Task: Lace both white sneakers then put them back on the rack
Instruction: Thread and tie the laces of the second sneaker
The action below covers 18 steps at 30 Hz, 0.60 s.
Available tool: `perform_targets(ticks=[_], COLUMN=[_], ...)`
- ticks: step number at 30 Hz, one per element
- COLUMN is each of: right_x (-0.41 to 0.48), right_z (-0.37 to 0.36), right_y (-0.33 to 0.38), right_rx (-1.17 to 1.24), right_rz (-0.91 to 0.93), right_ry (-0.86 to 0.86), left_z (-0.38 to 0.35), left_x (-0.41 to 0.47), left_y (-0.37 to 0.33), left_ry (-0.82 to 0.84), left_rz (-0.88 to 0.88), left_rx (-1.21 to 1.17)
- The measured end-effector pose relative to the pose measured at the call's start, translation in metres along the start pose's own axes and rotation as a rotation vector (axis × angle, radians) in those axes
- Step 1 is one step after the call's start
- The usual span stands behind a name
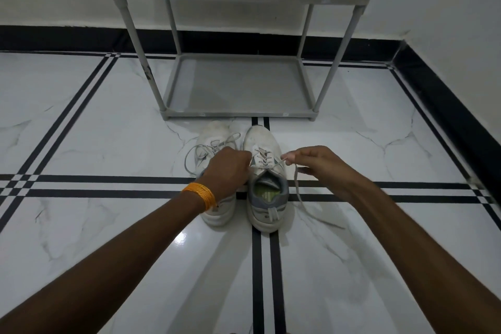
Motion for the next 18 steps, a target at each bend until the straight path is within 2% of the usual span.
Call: perform_targets(ticks=[3,7,11,14,18], right_x=[0.004,0.016,0.024,0.027,0.029], right_z=[-0.02,-0.038,-0.037,-0.032,-0.029], right_y=[-0.003,-0.013,-0.013,-0.016,-0.019], right_rx=[0.277,0.572,0.6,0.525,0.458], right_rz=[0.026,0.027,0.028,0.022,0.017], right_ry=[0.022,-0.011,-0.062,-0.119,-0.171], left_z=[0.009,0.009,-0.008,-0.007,-0.009], left_x=[0.004,-0.002,-0.009,-0.009,-0.005], left_y=[0.002,0.013,0.001,-0.001,0.003], left_ry=[0.0,0.01,0.005,-0.047,-0.105], left_rz=[0.034,0.306,0.413,0.354,0.268], left_rx=[-0.148,-0.829,-1.362,-1.425,-1.347])
Point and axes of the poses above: each hand's wrist, its own x-axis towards the middle knuckle, its own z-axis out of the back of the hand, y = z × x, the point moved 10 cm from there along x, towards the middle knuckle, and after that the axes turned 9 degrees about -x, right-handed, at the moved point
